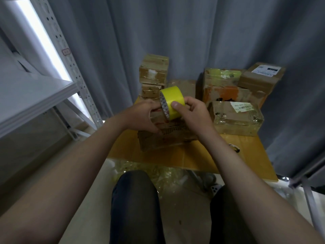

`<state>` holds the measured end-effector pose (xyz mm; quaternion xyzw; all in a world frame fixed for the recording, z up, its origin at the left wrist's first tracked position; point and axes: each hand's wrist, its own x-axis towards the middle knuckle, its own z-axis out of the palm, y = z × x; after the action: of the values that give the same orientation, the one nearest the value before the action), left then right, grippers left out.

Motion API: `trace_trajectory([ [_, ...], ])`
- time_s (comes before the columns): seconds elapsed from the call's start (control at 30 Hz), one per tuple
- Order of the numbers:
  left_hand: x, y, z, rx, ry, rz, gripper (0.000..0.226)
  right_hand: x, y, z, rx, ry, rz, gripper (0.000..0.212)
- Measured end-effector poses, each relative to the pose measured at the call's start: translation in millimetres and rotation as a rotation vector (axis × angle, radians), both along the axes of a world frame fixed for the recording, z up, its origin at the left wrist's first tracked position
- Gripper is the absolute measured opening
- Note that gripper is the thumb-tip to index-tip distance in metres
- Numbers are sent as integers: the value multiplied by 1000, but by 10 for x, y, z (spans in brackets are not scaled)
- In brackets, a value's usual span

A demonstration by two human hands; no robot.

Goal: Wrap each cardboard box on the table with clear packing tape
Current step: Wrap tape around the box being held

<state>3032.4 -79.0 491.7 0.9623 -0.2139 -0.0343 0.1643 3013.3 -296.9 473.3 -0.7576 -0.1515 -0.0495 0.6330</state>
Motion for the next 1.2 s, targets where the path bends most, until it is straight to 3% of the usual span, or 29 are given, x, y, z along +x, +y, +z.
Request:
trace_trajectory([
  [0.07, 40, 19, -28, -24, 46, -18, 83, 55, 48, -68, 25, 47, 18, 10],
  [0.2, 133, 44, -321, -42, 117, 59, 97, 108, 193, -255, -70, 119, -11, 19],
  [0.3, 152, 96, -467, -94, 155, 96, 94, 129, 259, -350, -92, 130, -48, 23],
  [0.53, 160, 56, -470, -18, 147, 125, 87, -124, 170, -151, -49, 86, -121, 39],
  [0.63, 178, 53, -488, 6, 145, 114, 85, -359, 39, -197, -68, 167, -87, 45],
  [0.83, 192, 50, -514, 39, 132, 117, 106, -668, -40, -688, -99, 306, -67, 41],
  [1.03, 219, 53, -539, 120, 162, 137, 118, -620, 15, -896, -136, 291, -106, 39],
  [1.1, 250, 38, -522, 219, 207, 133, 129, -553, 25, -931, -129, 311, -99, 37],
  [1.2, 273, -18, -488, 395, 257, 124, 128, -483, 16, -947, -121, 332, -73, 35],
])
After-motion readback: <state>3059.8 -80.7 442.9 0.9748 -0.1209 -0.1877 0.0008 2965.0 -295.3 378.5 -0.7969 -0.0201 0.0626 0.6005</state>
